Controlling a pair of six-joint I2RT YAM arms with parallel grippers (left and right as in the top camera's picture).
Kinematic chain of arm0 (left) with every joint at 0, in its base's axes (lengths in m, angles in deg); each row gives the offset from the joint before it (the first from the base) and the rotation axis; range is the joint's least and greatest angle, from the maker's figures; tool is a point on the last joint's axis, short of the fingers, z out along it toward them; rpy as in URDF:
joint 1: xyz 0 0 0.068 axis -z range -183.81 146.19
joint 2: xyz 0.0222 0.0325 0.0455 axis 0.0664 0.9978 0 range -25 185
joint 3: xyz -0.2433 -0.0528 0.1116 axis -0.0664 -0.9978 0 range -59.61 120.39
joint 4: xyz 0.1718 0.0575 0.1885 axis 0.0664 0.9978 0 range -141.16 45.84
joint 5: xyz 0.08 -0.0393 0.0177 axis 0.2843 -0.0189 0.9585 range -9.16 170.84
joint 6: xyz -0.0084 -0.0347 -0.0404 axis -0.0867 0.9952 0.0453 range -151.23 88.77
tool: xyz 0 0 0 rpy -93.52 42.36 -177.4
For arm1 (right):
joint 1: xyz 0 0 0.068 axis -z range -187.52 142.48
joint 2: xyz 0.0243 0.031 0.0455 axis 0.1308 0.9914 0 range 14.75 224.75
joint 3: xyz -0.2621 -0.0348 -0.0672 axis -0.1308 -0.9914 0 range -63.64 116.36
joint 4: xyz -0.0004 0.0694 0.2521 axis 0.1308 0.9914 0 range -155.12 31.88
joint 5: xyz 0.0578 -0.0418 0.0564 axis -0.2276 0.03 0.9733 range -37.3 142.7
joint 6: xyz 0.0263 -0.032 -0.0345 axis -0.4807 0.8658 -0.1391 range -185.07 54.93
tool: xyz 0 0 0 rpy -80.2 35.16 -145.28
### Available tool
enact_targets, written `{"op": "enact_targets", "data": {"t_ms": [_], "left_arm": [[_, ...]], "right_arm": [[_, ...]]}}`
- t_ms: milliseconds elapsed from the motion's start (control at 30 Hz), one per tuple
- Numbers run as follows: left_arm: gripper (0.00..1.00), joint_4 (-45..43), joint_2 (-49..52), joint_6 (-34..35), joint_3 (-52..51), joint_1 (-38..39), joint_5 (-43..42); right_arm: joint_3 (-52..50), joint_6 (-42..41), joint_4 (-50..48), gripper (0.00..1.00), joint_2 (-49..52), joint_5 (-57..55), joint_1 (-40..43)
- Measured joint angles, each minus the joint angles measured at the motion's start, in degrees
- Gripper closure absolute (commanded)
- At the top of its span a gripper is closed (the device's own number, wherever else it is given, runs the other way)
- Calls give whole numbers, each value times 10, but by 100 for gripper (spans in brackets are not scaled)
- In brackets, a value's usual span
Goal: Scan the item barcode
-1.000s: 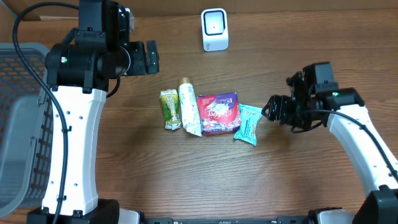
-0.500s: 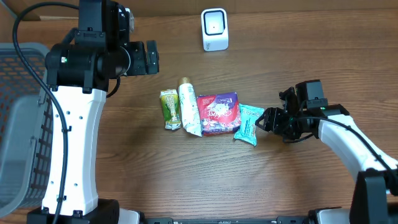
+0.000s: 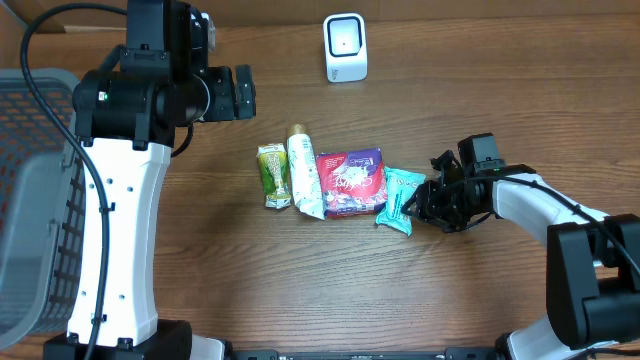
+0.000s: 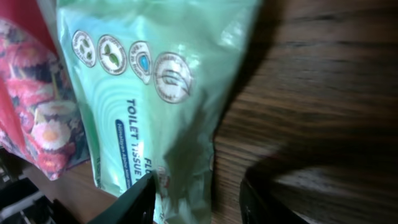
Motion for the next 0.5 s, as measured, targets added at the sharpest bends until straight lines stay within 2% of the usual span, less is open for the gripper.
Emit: {"op": "enact_targets", "data": {"t_ms": [67,167,200,500], "left_arm": [[1,0,0,0,0,0,0],[0,0,0,0,0,0,1],[0,0,0,0,0,0,1],[0,0,0,0,0,0,1]], "right_arm": [[0,0,-1,70,0,2,-1],[0,0,-5,92,0,8,-1],[0,0,-6,96,0,10,-1],[24,1,34,96,0,23,13]]}}
